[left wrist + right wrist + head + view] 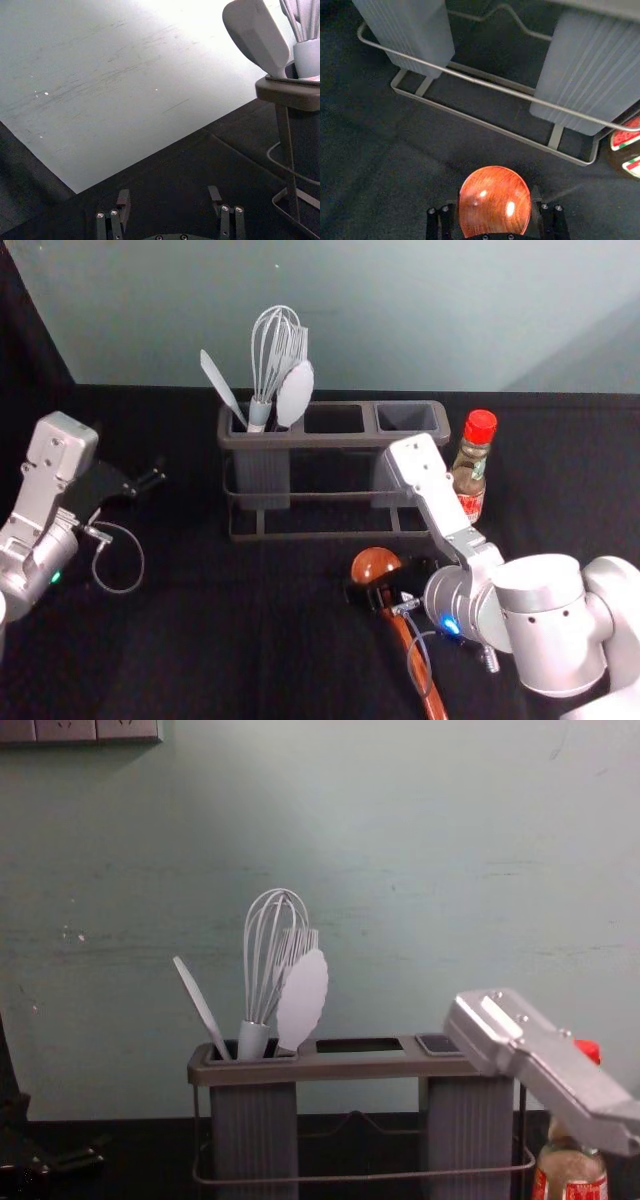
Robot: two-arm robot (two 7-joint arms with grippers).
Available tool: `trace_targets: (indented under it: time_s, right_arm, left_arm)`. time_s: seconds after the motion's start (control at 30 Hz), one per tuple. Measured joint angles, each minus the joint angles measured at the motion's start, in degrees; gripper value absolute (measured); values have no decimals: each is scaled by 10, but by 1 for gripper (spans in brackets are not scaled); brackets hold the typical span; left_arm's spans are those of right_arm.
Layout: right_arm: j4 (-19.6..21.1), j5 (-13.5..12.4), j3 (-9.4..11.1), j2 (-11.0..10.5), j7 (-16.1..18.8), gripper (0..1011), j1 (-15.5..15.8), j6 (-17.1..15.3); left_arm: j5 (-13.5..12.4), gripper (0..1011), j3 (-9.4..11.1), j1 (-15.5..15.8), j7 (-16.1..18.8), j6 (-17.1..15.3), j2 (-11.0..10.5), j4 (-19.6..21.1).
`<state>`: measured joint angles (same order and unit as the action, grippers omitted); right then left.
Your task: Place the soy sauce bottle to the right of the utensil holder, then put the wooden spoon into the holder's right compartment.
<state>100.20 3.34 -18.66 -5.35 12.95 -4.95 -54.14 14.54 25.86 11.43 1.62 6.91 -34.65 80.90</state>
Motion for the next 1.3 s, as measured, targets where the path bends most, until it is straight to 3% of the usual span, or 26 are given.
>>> trace_targets:
  time_s: [0.27,0.43,0.53,0.73,1.03,1.07,1.1,1.3]
  right_arm:
    - [67,5,5,-18,18,840,26,7]
    - [117,4,15,-41,36,840,53,43]
    - [152,2,32,-62,48,840,81,97]
    - [181,-1,58,-92,65,840,114,195]
    - [172,-70,112,-129,107,840,155,385]
    - [172,-70,112,-129,107,840,155,385]
    - [166,-82,118,-132,114,840,160,414]
    - [144,-116,131,-141,132,840,171,499]
  left_arm:
    - [0,1011,0,0,0,0,0,0]
    - [0,1011,0,0,0,0,0,0]
    - [0,1011,0,0,0,0,0,0]
    - [0,1011,0,0,0,0,0,0]
    - [0,1011,0,0,0,0,0,0]
    - [0,1011,0,0,0,0,0,0]
    - [0,1011,0,0,0,0,0,0]
    - [0,1011,0,0,0,0,0,0]
